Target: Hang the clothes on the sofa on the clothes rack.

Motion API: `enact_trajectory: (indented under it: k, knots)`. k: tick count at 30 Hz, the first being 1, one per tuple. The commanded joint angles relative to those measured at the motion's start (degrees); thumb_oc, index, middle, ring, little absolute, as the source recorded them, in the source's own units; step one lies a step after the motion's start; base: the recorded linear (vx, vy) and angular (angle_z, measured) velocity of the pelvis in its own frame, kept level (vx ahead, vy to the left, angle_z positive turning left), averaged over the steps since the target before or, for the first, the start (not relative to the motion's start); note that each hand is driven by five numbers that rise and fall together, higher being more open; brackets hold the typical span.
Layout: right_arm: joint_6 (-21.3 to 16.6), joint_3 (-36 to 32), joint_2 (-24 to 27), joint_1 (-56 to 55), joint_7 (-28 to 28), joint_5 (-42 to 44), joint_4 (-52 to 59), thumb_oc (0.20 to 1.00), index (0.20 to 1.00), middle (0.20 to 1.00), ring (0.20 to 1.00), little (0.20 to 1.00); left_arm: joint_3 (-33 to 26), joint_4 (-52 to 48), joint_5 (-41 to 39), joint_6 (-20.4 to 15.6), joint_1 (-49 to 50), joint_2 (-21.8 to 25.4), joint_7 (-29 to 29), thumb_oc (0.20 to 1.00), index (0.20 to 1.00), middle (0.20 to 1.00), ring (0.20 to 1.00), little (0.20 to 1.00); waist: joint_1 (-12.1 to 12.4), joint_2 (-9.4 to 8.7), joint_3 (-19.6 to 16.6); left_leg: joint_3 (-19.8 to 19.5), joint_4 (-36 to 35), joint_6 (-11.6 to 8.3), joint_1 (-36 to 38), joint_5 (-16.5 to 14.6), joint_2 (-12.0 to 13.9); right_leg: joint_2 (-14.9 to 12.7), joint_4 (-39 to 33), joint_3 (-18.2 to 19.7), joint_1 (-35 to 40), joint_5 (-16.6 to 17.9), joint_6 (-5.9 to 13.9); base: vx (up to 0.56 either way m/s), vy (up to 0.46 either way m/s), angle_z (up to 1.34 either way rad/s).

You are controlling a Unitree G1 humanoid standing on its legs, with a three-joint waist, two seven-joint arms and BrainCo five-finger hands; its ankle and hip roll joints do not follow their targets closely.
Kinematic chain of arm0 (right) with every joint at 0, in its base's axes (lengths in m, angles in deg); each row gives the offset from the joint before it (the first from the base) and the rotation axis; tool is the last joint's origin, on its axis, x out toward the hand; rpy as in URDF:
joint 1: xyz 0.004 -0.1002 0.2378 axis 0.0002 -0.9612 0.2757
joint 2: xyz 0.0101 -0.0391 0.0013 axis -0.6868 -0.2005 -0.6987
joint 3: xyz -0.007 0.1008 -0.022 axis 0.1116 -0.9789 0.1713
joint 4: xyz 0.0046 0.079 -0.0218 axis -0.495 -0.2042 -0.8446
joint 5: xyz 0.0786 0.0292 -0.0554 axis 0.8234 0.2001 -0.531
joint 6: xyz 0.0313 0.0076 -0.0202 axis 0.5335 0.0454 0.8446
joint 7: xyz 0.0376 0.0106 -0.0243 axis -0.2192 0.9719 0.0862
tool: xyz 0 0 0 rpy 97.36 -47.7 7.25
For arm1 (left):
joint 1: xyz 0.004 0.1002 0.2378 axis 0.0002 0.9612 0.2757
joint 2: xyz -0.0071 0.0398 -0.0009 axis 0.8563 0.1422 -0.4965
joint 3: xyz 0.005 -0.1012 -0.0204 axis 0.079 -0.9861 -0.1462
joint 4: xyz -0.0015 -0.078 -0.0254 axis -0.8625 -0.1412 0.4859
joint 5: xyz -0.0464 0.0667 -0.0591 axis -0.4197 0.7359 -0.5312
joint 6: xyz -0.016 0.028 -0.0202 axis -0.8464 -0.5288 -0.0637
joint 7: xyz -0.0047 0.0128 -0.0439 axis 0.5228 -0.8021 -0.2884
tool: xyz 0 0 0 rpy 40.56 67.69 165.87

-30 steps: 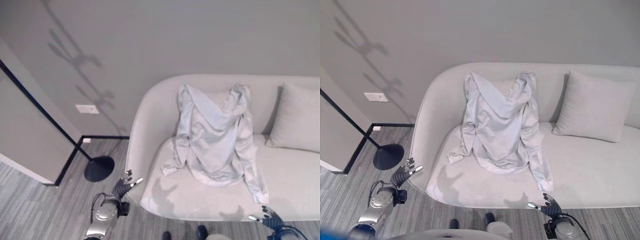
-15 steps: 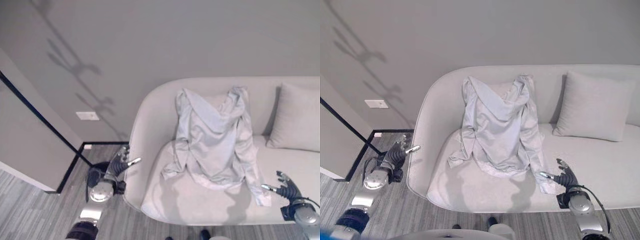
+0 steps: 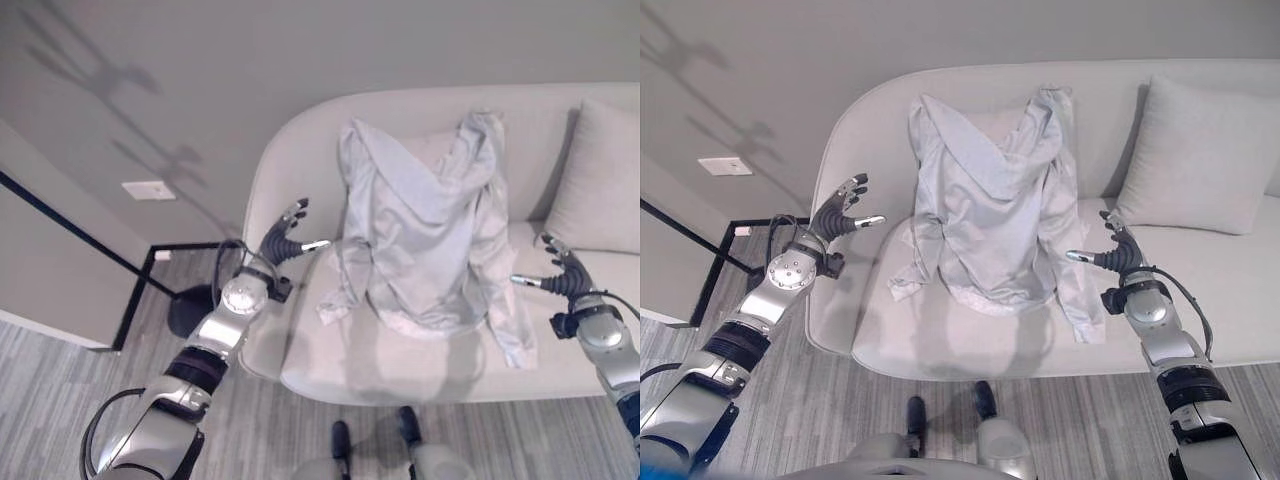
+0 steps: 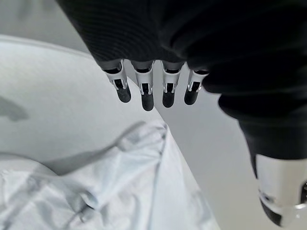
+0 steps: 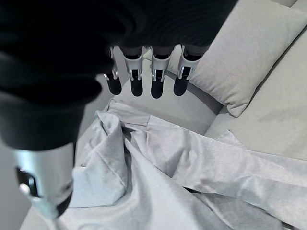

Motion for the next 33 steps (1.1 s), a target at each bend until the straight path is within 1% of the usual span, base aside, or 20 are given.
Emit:
enact_trajectory:
  k: [1,11,12,13,14,15,18,21,22,33]
  knots:
    - [-1.95,-1.69,1.75,1.89,1.47,-0.63,-0.3,1.0,1.0,1.0,1.0,1.0,-0.17,3.03,1.3,-2.97,-2.97,1.03,-1.12,1.0,1.0,1.0,1.0,1.0,-0.37,-1.81,-1.2,-2.8,0.64,0.84,1.68,-7.08,-0.21,-1.47,0.96,0.93,1.04,-3.41,1.77,0.0,0.0,0.0]
    - [-1.95,-1.69,1.75,1.89,1.47,-0.63,-0.3,1.0,1.0,1.0,1.0,1.0,-0.17,3.03,1.3,-2.97,-2.97,1.03,-1.12,1.0,1.0,1.0,1.0,1.0,-0.37,-1.81,-1.2,-2.8,0.64,0.84,1.68,-7.08,-0.21,-1.47,0.96,0.93,1.04,-3.41,1.77,-0.02,-0.004,0.0]
    - [-2.05,4.4,3.37,14.84,4.97,1.46,-3.91,1.0,1.0,1.0,1.0,1.0,7.64,7.41,1.53,-3.12,-16.52,0.07,-4.27,1.0,1.0,1.0,1.0,1.0,-1.01,-0.82,1.37,-4.73,0.64,0.62,-2.78,-5.46,-0.82,-1.29,0.96,0.08,-2.74,-2.82,1.42,-0.32,-0.1,-0.01]
    - [-1.29,16.11,4.78,34.58,7.72,4.79,-13.46,1.0,1.0,1.0,1.0,1.0,15.56,17.29,-0.35,-3.01,-32.85,0.62,-7.21,1.0,1.0,1.0,1.0,1.0,-1.42,-0.31,3.39,-5.36,0.64,0.07,-8.89,-3.12,-1.64,-1.28,0.96,-0.12,-8.38,-1.18,1.86,-0.41,-0.127,0.04]
    - [-1.07,27.88,6.41,53.74,8.55,9.36,-22.33,1.0,1.0,1.0,1.0,1.0,20.94,26.35,-2.94,-3.05,-46.75,2.9,-9.87,1.0,1.0,1.0,1.0,1.0,-1.2,-0.39,5.48,-5.29,0.64,-0.61,-14.7,-1.27,-2.11,-1.41,0.96,-0.26,-14.02,0.33,2.34,-0.25,-0.082,0.16]
    - [-1.68,30.63,6.12,57.99,8.36,10.74,-24.71,1.0,1.0,1.0,1.0,1.0,20.94,27.45,-3.43,-3.45,-48.99,3.49,-9.81,1.0,1.0,1.0,1.0,1.0,-1.89,0.14,5.68,-5.35,0.64,-0.72,-16.32,-0.7,-2.32,-1.55,0.96,-0.26,-15.52,0.71,2.43,-0.13,-0.031,0.11]
    - [-1.55,34.39,6.31,62.77,7.95,12.81,-27.33,1.0,1.0,1.0,1.0,1.0,23.18,28.28,-4.09,-3.71,-52.36,4.15,-10.14,1.0,1.0,1.0,1.0,1.0,-1.85,0.59,6.0,-5.49,0.64,-0.98,-18.17,-0.17,-2.6,-1.66,0.96,-0.59,-17.09,1.13,2.54,-0.03,-0.001,0.09]
    - [-1.43,36.14,5.83,64.59,7.61,13.28,-28.93,1.0,1.0,1.0,1.0,1.0,24.84,29.64,-3.96,-3.57,-54.23,4.23,-9.99,1.0,1.0,1.0,1.0,1.0,-1.78,0.63,6.23,-5.48,0.64,-1.04,-18.46,0.02,-2.7,-1.58,0.96,-0.7,-17.22,1.17,2.46,-0.01,-0.009,-0.17]
    - [-1.3,38.07,5.6,67.14,7.55,14.1,-30.84,1.0,1.0,1.0,1.0,1.0,26.84,31.15,-3.76,-3.55,-56.47,4.2,-10.15,1.0,1.0,1.0,1.0,1.0,-1.69,0.89,6.62,-5.67,0.64,-1.2,-18.98,0.36,-2.83,-1.75,0.96,-0.95,-17.66,1.38,2.61,-0.02,-0.014,0.09]
    - [-1.48,40.88,5.52,70.3,7.92,15.74,-31.59,1.0,1.0,1.0,1.0,1.0,29.67,31.63,-4.1,-3.8,-59.15,4.62,-10.6,1.0,1.0,1.0,1.0,1.0,-1.58,1.06,7.2,-6.2,0.64,-1.23,-19.48,0.69,-3.07,-1.84,0.96,-1.31,-17.89,1.38,2.57,0.0,0.001,0.04]
